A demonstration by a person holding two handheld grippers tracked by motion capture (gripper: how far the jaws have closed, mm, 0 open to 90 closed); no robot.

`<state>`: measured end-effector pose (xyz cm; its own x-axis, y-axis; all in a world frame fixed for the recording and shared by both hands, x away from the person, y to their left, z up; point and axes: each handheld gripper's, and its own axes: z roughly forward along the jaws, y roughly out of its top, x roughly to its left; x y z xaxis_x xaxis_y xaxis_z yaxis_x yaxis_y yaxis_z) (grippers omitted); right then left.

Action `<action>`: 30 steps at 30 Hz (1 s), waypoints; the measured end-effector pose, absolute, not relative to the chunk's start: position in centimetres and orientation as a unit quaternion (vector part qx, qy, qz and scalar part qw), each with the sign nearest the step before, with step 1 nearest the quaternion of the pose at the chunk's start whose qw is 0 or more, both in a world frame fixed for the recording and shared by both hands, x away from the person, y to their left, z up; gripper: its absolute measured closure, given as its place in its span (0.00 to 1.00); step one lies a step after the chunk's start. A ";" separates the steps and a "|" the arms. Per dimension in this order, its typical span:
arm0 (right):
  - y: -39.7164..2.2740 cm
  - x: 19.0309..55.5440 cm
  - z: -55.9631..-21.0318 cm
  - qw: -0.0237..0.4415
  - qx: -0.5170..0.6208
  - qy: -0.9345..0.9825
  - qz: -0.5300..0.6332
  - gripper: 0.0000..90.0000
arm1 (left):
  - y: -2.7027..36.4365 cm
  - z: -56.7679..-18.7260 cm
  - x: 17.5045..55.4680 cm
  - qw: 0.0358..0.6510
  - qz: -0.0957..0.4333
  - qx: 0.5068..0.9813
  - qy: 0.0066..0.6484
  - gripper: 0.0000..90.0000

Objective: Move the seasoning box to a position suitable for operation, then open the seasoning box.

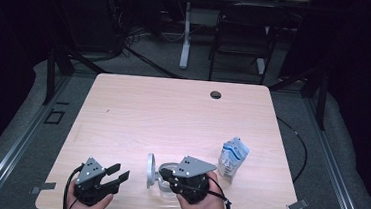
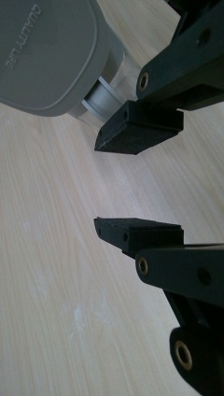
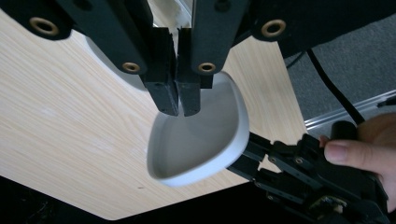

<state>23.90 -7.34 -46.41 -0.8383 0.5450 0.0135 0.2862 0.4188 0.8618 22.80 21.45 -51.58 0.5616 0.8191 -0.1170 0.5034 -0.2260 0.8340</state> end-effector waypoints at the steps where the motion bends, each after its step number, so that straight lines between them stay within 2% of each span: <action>1: -7.6 23.8 -46.5 0.140 0.250 0.832 0.475 0.97 | 21.5 -51.6 22.8 0.445 0.177 0.764 0.432 0.63; 12: -12.1 23.2 -47.7 0.166 0.284 0.821 0.466 0.89 | 21.8 -51.7 23.1 0.450 0.173 0.760 0.436 0.63; 22: -16.1 23.4 -49.6 0.177 0.337 0.803 0.459 0.69 | 21.6 -51.7 23.1 0.447 0.175 0.762 0.435 0.62; 30: -17.8 23.4 -50.4 0.186 0.346 0.801 0.453 0.66 | 22.0 -51.8 23.3 0.447 0.175 0.758 0.442 0.59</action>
<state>23.37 -17.78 -50.36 -0.6920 0.7218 0.0157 0.3852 0.3508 0.8535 23.26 22.01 -51.80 0.5485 0.8262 -0.1290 0.5123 -0.2101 0.8327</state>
